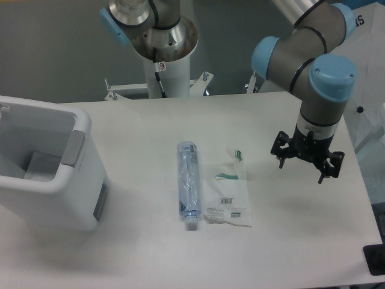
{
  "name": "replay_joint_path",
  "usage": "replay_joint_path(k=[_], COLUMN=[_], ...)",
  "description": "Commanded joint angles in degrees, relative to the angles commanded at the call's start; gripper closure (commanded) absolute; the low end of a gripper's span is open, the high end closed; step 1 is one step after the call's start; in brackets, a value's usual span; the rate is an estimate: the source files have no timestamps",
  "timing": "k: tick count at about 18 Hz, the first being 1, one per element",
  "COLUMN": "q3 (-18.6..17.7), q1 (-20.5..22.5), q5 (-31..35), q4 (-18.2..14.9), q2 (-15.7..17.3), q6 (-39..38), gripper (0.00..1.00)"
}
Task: Place the trash in the trash can
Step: 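Lower the gripper onto the white wrapper and pinch its edge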
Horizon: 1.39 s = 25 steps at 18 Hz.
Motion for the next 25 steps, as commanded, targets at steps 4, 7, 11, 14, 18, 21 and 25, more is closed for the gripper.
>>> replay_joint_path(k=[4,7,11,14,18,21,25], q3=[-0.88,-2.02,-6.06,-8.78,-10.37,-12.03,-14.85], q1=[-0.09,-0.26,-0.26,-0.26,-0.53,-0.88,-2.02], q5=[0.00,0.09,0.44,0.18,0.00,-0.26,0.09], q4=[-0.09,-0.09,-0.18,-0.18,-0.35,-0.44,-0.35], q2=[0.35,0.70,3.42,4.13,5.01,5.89,5.80], q6=[-0.61,-0.88,-2.28,-5.26,-8.26,-13.60,-16.00], gripper=[0.00,0.00,0.00,0.00,0.00,0.00,0.00])
